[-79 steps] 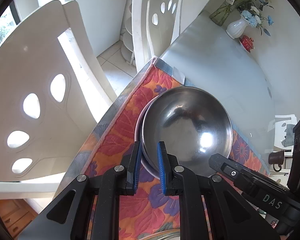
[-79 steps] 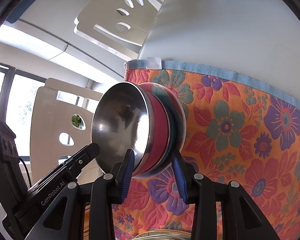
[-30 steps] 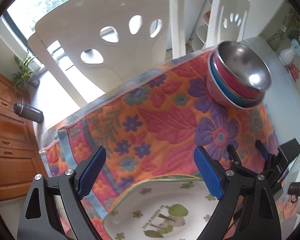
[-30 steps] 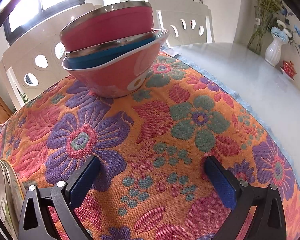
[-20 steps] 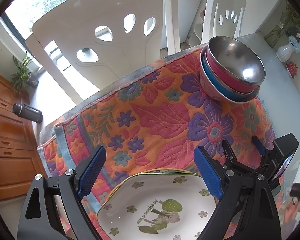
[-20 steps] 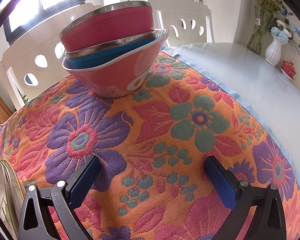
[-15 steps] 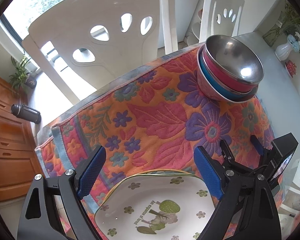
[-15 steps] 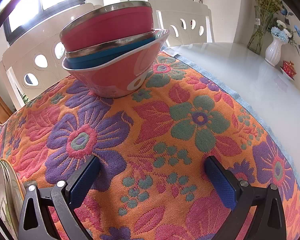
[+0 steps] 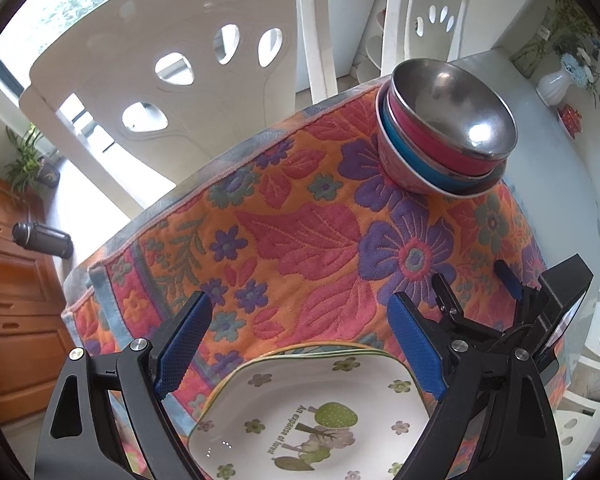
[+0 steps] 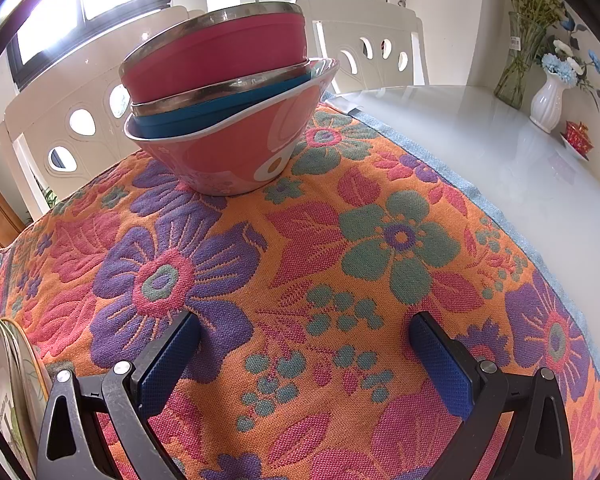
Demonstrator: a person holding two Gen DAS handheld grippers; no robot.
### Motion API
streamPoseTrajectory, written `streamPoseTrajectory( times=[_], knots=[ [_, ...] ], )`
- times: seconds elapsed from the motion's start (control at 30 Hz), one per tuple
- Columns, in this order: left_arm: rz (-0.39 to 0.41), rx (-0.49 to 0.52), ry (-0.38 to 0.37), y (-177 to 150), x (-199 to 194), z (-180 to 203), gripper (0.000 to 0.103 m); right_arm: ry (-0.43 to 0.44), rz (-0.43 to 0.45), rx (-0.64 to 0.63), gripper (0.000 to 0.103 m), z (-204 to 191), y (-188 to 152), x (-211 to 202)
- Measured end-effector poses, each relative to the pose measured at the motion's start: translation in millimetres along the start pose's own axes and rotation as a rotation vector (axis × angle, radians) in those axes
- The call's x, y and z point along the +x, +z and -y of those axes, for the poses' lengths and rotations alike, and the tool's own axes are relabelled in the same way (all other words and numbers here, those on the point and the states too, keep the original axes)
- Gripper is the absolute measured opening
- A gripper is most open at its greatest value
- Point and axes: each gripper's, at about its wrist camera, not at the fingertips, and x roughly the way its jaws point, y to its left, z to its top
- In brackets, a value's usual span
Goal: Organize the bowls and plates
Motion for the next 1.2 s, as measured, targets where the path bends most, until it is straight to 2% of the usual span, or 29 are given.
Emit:
streamPoseTrajectory(
  times=[0.67,1.2],
  knots=[
    [-0.025,0.018,-0.046,-6.6,-3.1,-10.8,0.089,0.000,0.000,0.001,0.103,0.2,0.4,0.1],
    [-0.018,-0.020,-0.055,-6.1,-2.8,-28.9,0.089,0.000,0.000,0.001,0.103,0.4,0.3,0.0]
  ],
)
